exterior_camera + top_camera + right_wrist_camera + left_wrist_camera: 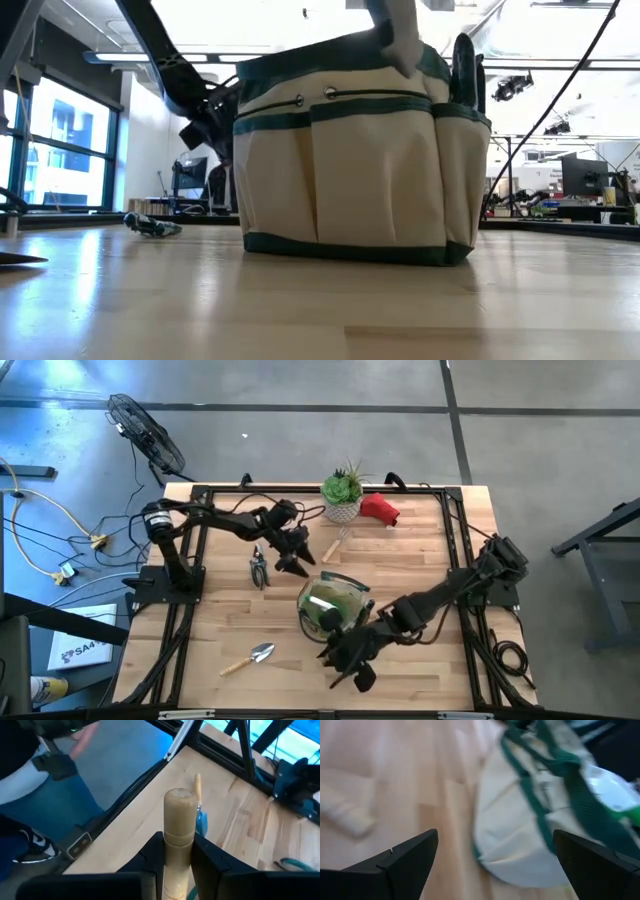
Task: Pick & Place Garden tools in Gardening bag
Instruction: Put the right brown trowel into the gardening bag
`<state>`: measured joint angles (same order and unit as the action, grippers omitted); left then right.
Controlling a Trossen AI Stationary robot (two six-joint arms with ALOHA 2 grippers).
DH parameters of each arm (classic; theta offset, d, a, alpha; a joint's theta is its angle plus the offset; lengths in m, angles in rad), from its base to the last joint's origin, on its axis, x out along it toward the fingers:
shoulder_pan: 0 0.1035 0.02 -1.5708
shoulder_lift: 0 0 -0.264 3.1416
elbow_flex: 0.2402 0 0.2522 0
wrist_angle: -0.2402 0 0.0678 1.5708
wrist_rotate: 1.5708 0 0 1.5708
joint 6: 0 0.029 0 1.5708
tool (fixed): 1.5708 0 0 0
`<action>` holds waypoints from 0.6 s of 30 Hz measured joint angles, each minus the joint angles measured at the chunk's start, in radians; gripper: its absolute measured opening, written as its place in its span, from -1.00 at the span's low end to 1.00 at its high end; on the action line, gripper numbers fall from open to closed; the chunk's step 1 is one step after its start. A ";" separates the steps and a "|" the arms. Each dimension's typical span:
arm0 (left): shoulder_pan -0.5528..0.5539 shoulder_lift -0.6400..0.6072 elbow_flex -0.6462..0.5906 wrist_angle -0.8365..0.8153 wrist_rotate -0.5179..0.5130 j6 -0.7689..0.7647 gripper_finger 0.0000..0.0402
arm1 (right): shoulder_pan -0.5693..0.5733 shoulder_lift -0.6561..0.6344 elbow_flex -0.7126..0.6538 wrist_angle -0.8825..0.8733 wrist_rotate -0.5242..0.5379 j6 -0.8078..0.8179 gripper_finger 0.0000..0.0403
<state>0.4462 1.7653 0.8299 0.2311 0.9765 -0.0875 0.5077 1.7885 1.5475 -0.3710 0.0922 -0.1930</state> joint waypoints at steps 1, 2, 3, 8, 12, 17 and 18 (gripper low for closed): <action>-0.009 0.000 0.000 0.007 0.016 0.000 0.92 | -0.008 0.000 0.000 -0.004 -0.012 -0.013 -0.71; -0.019 0.000 0.000 0.012 0.024 0.001 0.92 | -0.018 0.000 0.000 -0.014 -0.026 -0.021 -0.71; -0.028 0.000 0.000 0.013 0.034 0.002 0.92 | -0.029 0.000 0.000 -0.022 -0.044 -0.028 -0.71; -0.044 0.000 0.001 0.013 0.089 0.004 0.92 | -0.091 0.000 0.000 -0.074 -0.164 -0.083 -0.71; -0.041 0.000 0.001 0.013 0.091 0.004 0.92 | -0.139 0.000 0.000 -0.083 -0.276 -0.134 -0.71; -0.039 0.000 0.001 0.013 0.091 0.019 0.92 | -0.177 0.000 0.000 -0.082 -0.395 -0.195 -0.71; -0.039 0.000 0.001 0.013 0.091 0.028 0.92 | -0.182 0.000 0.000 -0.082 -0.414 -0.206 -0.71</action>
<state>0.4076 1.7653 0.8310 0.2440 1.0672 -0.0598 0.3253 1.7885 1.5475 -0.4531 -0.3214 -0.3989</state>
